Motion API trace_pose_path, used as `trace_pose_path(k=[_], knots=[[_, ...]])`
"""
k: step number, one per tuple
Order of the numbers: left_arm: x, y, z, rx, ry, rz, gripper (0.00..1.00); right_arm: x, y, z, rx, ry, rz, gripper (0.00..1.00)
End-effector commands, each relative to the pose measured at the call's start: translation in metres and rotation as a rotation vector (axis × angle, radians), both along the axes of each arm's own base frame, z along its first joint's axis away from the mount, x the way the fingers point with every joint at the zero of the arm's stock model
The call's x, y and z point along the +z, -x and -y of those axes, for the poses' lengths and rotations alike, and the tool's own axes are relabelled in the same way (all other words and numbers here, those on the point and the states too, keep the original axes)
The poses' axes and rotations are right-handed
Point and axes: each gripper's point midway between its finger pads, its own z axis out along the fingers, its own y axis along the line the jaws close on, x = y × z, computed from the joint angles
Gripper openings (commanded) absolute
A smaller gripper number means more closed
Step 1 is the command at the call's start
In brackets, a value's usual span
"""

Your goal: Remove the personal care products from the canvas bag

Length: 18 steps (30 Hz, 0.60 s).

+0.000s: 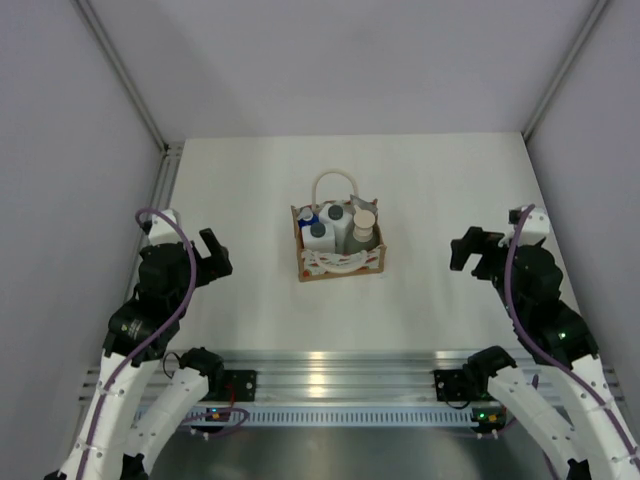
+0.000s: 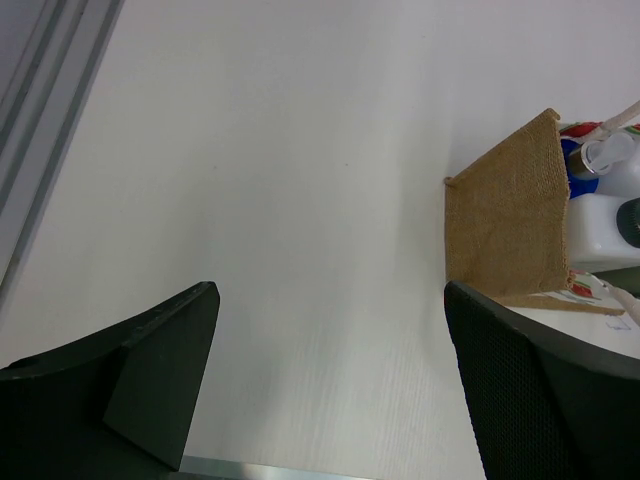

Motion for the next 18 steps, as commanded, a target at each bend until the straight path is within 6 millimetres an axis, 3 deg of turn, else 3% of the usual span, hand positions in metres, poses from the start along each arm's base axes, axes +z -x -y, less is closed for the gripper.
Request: trace_pose_path(k=[1, 3, 5, 9, 16, 17, 18], knots=[[0.005, -0.006, 0.000, 0.019, 0.012, 0.036, 0.98, 0.027, -0.007, -0.004, -0.006, -0.061, 0.102, 1.00], [0.004, -0.007, 0.000, 0.018, 0.013, 0.031, 0.98, 0.037, -0.008, -0.019, 0.071, -0.100, 0.154, 0.99], [0.003, -0.007, 0.000, 0.016, 0.011, 0.027, 0.98, 0.033, -0.011, -0.036, 0.156, -0.118, 0.173, 0.99], [0.003, -0.007, 0.001, 0.013, 0.011, 0.025, 0.98, 0.027, -0.019, -0.091, 0.426, -0.181, 0.166, 0.99], [0.000, -0.008, 0.003, 0.005, 0.017, 0.018, 0.98, 0.024, -0.032, -0.153, 0.637, -0.133, 0.254, 0.99], [-0.001, -0.008, 0.004, 0.001, 0.016, 0.016, 0.98, 0.031, -0.034, -0.160, 0.650, -0.127, 0.301, 0.98], [-0.001, -0.009, 0.004, 0.001, 0.018, 0.016, 0.98, 0.024, -0.038, -0.167, 0.660, -0.109, 0.299, 0.95]])
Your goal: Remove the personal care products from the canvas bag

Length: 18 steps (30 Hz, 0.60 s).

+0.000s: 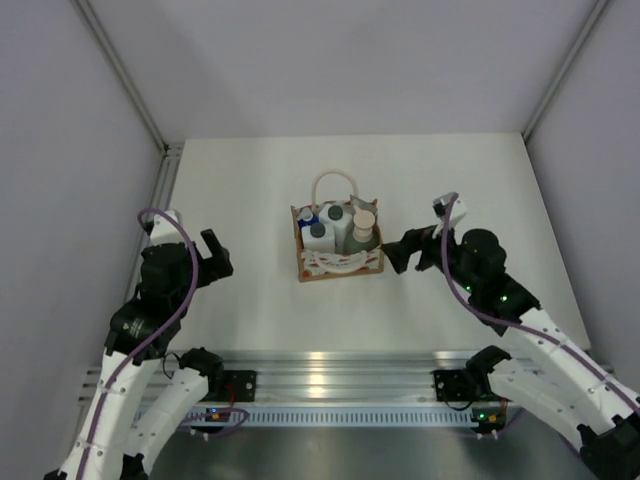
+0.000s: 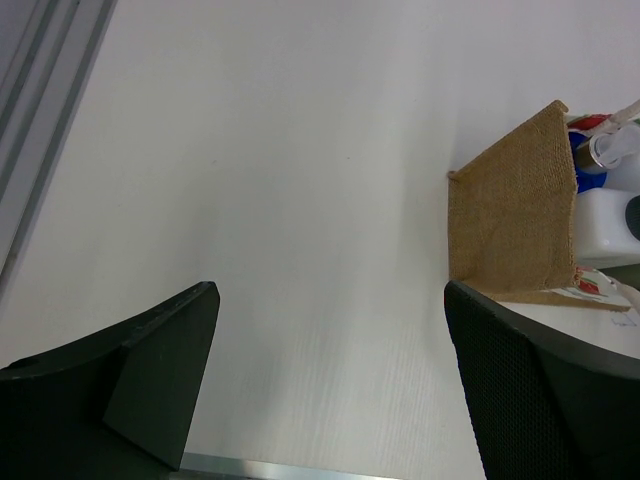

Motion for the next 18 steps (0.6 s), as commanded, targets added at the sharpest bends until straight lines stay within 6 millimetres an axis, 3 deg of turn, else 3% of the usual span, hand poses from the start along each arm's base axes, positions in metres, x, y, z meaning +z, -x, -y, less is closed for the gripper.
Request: trace_pose_path(k=[1, 2, 9, 18], knots=[[0.004, -0.008, 0.004, 0.000, 0.020, 0.025, 0.98, 0.043, 0.000, -0.044, 0.140, -0.031, 0.258, 0.93], [0.003, -0.009, 0.005, -0.004, 0.021, 0.022, 0.98, 0.049, -0.003, -0.050, 0.130, -0.038, 0.301, 0.91], [0.001, -0.010, 0.006, -0.007, 0.019, 0.014, 0.98, 0.013, -0.039, -0.073, 0.047, 0.032, 0.300, 0.72], [0.001, -0.011, 0.007, -0.013, 0.020, 0.010, 0.98, -0.005, -0.064, -0.095, 0.042, 0.027, 0.295, 0.67]])
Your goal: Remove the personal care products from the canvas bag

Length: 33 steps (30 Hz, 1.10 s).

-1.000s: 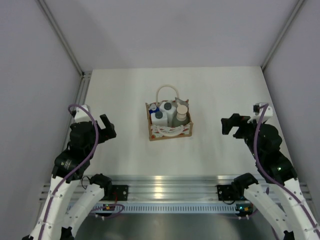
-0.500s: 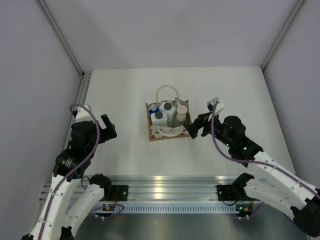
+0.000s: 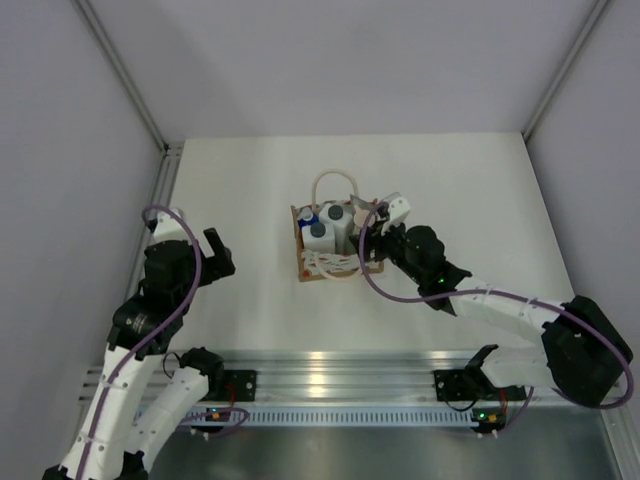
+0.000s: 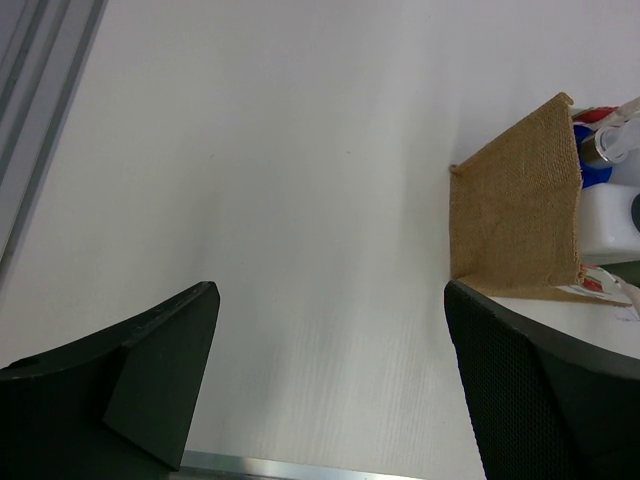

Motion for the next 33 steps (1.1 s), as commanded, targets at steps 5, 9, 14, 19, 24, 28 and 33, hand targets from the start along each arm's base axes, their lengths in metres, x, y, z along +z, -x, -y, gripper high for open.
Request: trace_pose_path(k=[5, 9, 14, 19, 24, 28, 33], knots=[[0.004, -0.009, 0.006, -0.010, 0.020, 0.027, 0.98, 0.052, -0.019, -0.024, 0.024, -0.151, 0.190, 0.63], [0.002, -0.010, 0.006, -0.012, 0.015, 0.015, 0.98, 0.049, -0.030, -0.031, 0.024, -0.146, 0.196, 0.62], [0.003, -0.011, 0.007, -0.011, 0.018, 0.018, 0.98, 0.043, -0.039, -0.035, 0.029, -0.150, 0.203, 0.61], [0.001, -0.011, 0.007, -0.016, 0.015, 0.009, 0.98, 0.041, -0.046, -0.029, -0.001, -0.182, 0.242, 0.56], [0.000, -0.012, 0.009, -0.023, 0.017, 0.004, 0.98, 0.036, -0.052, -0.027, -0.018, -0.189, 0.264, 0.42], [0.000, -0.012, 0.009, -0.024, 0.018, 0.004, 0.98, 0.039, -0.048, -0.030, 0.016, -0.181, 0.278, 0.20], [0.001, -0.012, 0.009, -0.023, 0.018, 0.008, 0.98, 0.055, -0.040, -0.025, 0.026, -0.191, 0.311, 0.04]])
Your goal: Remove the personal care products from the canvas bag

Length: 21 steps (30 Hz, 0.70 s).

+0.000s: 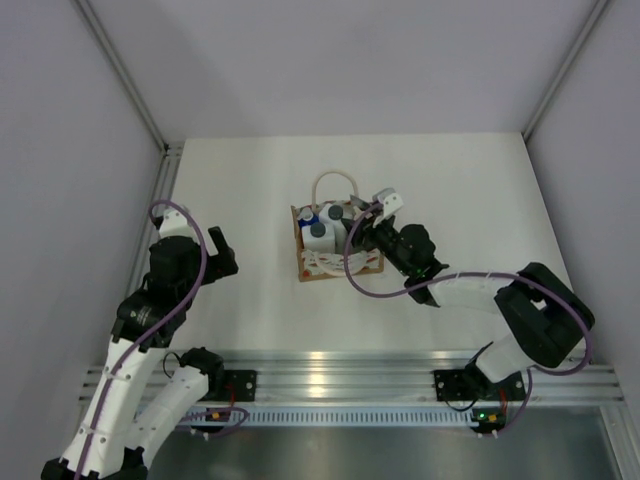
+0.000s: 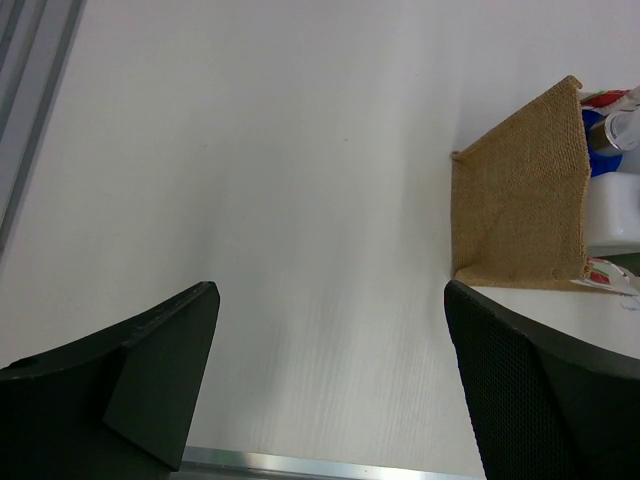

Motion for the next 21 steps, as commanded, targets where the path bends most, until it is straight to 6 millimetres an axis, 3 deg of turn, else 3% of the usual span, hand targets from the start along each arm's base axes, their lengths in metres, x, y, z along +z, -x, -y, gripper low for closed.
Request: trace_pose_path(k=[1, 8, 21], knots=[[0.009, -0.007, 0.004, -0.006, 0.022, 0.050, 0.98, 0.049, 0.006, 0.002, 0.026, -0.085, 0.135, 0.03], [0.010, -0.006, 0.003, 0.001, 0.024, 0.057, 0.98, 0.088, 0.018, 0.000, 0.080, -0.101, 0.203, 0.00], [0.016, -0.001, -0.001, 0.015, 0.030, 0.090, 0.98, 0.137, 0.015, -0.004, 0.091, -0.072, 0.242, 0.00]])
